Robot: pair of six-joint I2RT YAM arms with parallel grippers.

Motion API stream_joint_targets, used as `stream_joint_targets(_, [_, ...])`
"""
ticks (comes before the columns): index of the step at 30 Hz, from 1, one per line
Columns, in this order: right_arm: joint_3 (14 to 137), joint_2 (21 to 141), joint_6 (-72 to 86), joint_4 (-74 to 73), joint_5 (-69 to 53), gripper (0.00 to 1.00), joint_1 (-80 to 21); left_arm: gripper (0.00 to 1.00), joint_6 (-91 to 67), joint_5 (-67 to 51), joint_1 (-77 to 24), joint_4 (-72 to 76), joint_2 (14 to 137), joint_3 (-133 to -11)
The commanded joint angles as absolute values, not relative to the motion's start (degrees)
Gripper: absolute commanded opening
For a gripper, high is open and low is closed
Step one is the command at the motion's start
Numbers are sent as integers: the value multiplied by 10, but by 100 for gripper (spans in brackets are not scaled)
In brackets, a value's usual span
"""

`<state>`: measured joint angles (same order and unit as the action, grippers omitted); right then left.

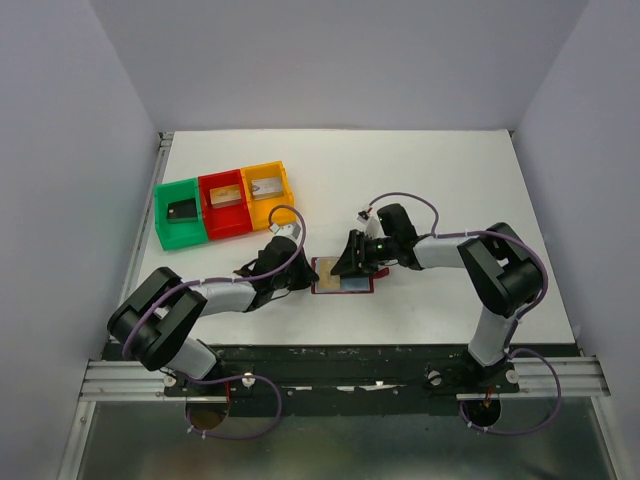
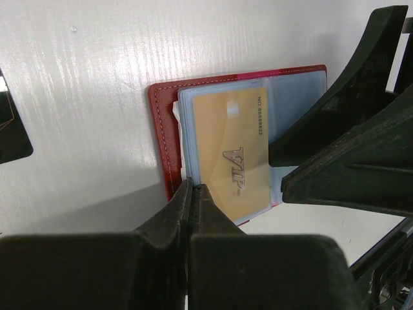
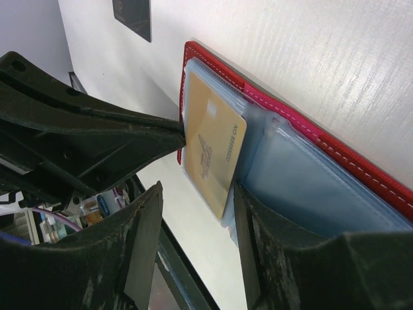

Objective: Take the credit cards out of the card holder
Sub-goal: Remove the credit card from the card holder.

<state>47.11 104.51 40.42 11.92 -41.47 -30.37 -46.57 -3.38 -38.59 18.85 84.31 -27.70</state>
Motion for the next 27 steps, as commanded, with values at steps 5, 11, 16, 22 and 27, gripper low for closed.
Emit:
stream_joint_targets(5, [461, 1059, 402, 141, -414, 56, -306, 1, -466, -24, -386, 183, 847, -266])
stream_joint_targets(11, [449, 1064, 440, 223, -456, 54, -307, 1, -466, -36, -387, 189, 860, -271])
stream_joint_targets(16, [442, 1071, 463, 264, -472, 53, -307, 1, -464, -39, -388, 190, 862, -272])
stream_joint_targets(22, [434, 1084, 493, 315, -488, 53, -307, 0, -463, -46, -388, 198, 868, -272])
stream_joint_targets(27, [438, 1092, 513, 338, -499, 53, -307, 0, -462, -57, -389, 208, 875, -274])
